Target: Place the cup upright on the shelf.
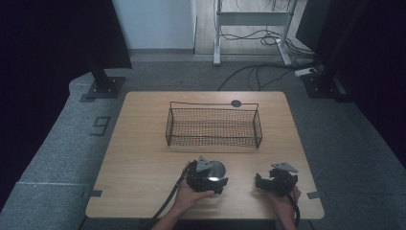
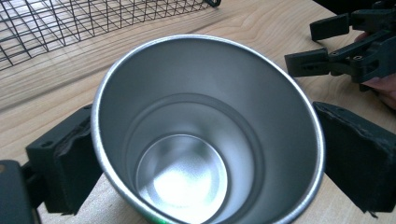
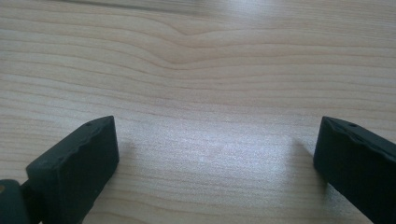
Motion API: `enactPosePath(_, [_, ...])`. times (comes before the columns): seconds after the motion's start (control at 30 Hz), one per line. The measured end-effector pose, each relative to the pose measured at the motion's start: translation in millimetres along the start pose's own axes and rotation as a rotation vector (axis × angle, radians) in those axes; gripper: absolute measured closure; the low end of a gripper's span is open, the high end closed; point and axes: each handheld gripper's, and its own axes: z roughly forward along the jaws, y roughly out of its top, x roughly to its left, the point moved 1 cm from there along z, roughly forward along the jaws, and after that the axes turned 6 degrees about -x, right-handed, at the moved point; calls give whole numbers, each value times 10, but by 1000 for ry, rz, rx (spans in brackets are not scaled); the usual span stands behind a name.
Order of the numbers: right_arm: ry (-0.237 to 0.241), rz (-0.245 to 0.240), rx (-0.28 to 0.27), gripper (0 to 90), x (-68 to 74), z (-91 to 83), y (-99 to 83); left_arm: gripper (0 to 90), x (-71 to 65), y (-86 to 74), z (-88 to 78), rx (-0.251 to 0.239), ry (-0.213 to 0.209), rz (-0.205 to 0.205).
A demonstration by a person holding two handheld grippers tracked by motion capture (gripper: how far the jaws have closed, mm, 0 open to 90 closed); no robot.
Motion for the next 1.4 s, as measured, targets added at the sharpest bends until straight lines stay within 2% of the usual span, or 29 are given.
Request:
enactPosePath(0.3, [0,0,0,0,0,0,0,119,3,-21,8,1,18,8])
enactPosePath(0.5, [0,0,0,0,0,0,0,127,2,-23,-1,-1,20,21])
enactPosePath(0.83, [0,0,0,0,0,0,0,131,-8,-25,-43,-5,15,21])
enactPosePath(1.4, [0,0,0,0,0,0,0,132,116,59,-206,-38,20,0])
